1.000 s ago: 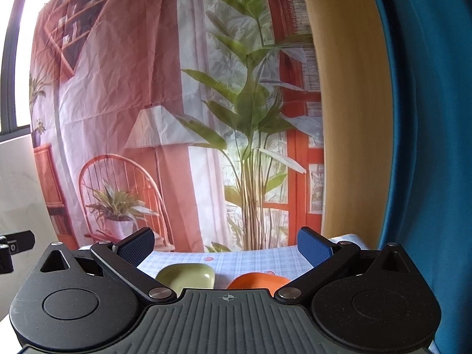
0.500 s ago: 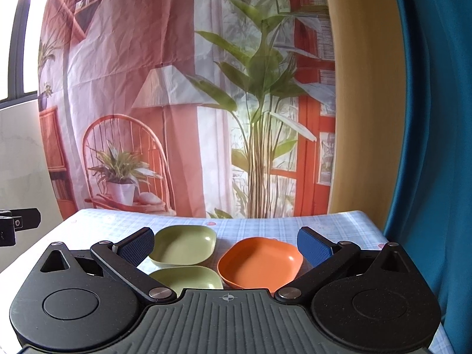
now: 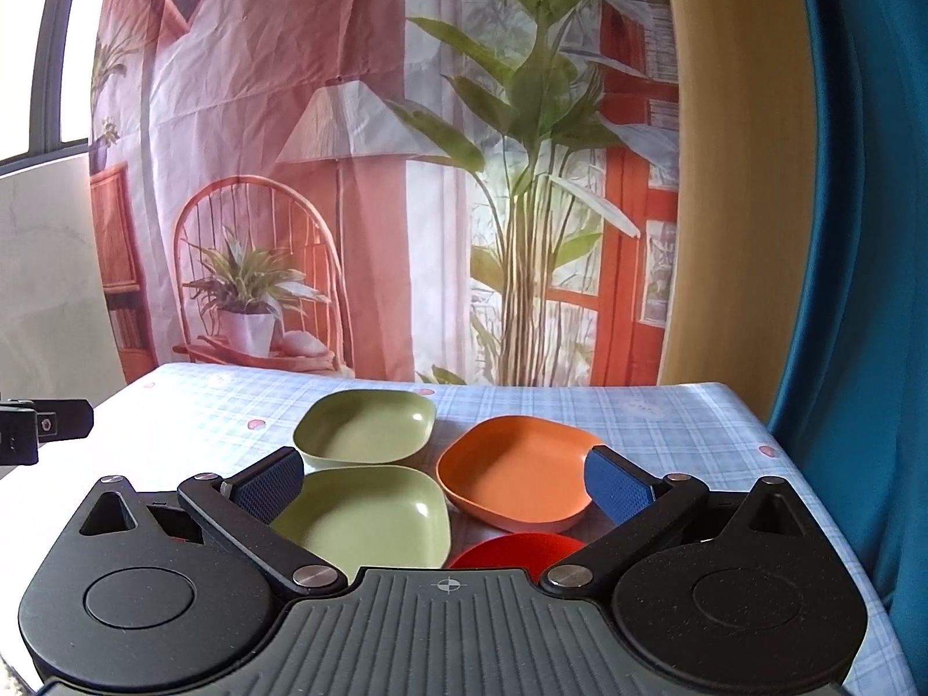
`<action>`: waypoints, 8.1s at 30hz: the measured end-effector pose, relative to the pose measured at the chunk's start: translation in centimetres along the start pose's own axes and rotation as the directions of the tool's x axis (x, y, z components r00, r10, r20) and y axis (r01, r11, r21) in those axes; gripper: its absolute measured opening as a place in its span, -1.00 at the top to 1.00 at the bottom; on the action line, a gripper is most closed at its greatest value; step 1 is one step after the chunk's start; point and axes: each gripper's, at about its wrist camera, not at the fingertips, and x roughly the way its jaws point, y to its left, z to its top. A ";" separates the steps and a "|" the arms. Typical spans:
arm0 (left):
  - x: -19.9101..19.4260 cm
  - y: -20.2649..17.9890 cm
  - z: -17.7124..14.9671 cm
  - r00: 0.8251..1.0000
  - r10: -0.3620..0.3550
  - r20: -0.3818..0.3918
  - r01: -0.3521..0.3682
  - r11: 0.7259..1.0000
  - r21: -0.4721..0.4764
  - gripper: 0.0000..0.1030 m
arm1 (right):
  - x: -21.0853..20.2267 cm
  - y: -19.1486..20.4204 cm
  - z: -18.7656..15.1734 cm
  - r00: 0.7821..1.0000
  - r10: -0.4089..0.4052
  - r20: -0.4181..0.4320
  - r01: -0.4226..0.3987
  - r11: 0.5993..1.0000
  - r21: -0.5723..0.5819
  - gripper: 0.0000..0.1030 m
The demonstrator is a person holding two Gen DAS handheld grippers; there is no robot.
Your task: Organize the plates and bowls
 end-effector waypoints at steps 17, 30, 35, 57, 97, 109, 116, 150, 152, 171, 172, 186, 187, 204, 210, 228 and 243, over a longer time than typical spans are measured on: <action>2.2 0.9 -3.7 0.990 -0.065 -0.123 0.060 0.997 -0.041 -0.95 | 2.5 0.9 -4.0 0.985 0.073 -0.156 -0.071 0.997 0.021 -0.99; 1.7 -0.2 -4.5 0.973 -0.150 -0.173 0.149 0.989 -0.018 -0.69 | 1.8 1.6 -4.3 0.975 0.125 -0.182 -0.128 0.992 -0.004 -0.99; 2.0 0.1 -4.6 0.970 -0.166 -0.179 0.161 0.986 -0.040 -0.63 | 2.1 1.0 -4.6 0.971 0.150 -0.189 -0.146 0.989 0.033 -0.99; 3.0 -3.1 -6.7 0.876 -0.386 -0.290 0.393 0.919 -0.036 0.35 | 2.6 1.3 -6.4 0.943 0.169 -0.287 -0.163 0.986 0.044 -0.25; 5.4 -4.7 -7.1 0.853 -0.394 -0.342 0.403 0.914 -0.048 0.65 | 3.4 -0.1 -7.3 0.919 0.214 -0.330 -0.179 0.975 0.133 0.60; 2.8 -4.7 -5.1 0.887 -0.386 -0.255 0.404 0.915 0.021 0.65 | 2.3 -0.3 -5.5 0.934 0.224 -0.278 -0.194 0.972 0.132 0.60; 2.0 -4.0 -3.9 0.894 -0.391 -0.218 0.404 0.915 0.014 0.65 | 1.9 -0.3 -3.7 0.941 0.235 -0.242 -0.211 0.970 0.122 0.60; 5.3 4.0 -3.4 0.931 -0.280 -0.233 0.247 0.956 -0.159 0.63 | 7.9 9.0 -1.1 0.885 0.347 -0.311 -0.368 0.930 -0.011 0.58; 5.6 3.9 -3.7 0.930 -0.276 -0.244 0.242 0.957 -0.159 0.63 | 8.1 9.2 -1.6 0.884 0.340 -0.322 -0.365 0.931 -0.016 0.59; 6.5 3.5 -5.1 0.931 -0.228 -0.285 0.197 0.971 -0.135 0.63 | 8.6 10.4 -3.2 0.881 0.304 -0.362 -0.355 0.931 -0.084 0.58; 6.5 3.5 -5.1 0.931 -0.227 -0.287 0.195 0.971 -0.136 0.63 | 8.6 10.5 -3.2 0.882 0.302 -0.362 -0.355 0.931 -0.088 0.58; 6.8 3.8 -5.1 0.934 -0.214 -0.284 0.173 0.971 -0.164 0.53 | 8.3 10.0 -3.6 0.886 0.299 -0.354 -0.350 0.932 -0.089 0.45; 6.7 3.7 -5.1 0.936 -0.212 -0.280 0.171 0.972 -0.164 0.51 | 8.2 9.9 -3.6 0.887 0.300 -0.351 -0.350 0.933 -0.087 0.45; 5.4 1.7 -3.8 0.945 -0.241 -0.221 0.218 0.968 -0.124 0.51 | 5.7 4.2 -1.9 0.937 0.262 -0.230 -0.274 0.961 -0.021 0.36; 5.3 0.4 -3.5 0.941 -0.257 -0.221 0.241 0.966 -0.098 0.51 | 5.2 1.2 -1.7 0.955 0.211 -0.210 -0.217 0.976 -0.004 0.32; 6.2 -6.5 -2.8 0.900 -0.365 -0.240 0.377 0.926 0.002 0.50 | 4.6 -6.7 -2.3 0.979 0.065 -0.194 -0.054 0.997 0.060 0.32; 7.8 -11.9 -3.9 0.836 -0.458 -0.302 0.493 0.868 0.048 0.51 | 5.7 -9.6 -4.6 0.970 -0.031 -0.243 0.053 0.995 0.088 0.28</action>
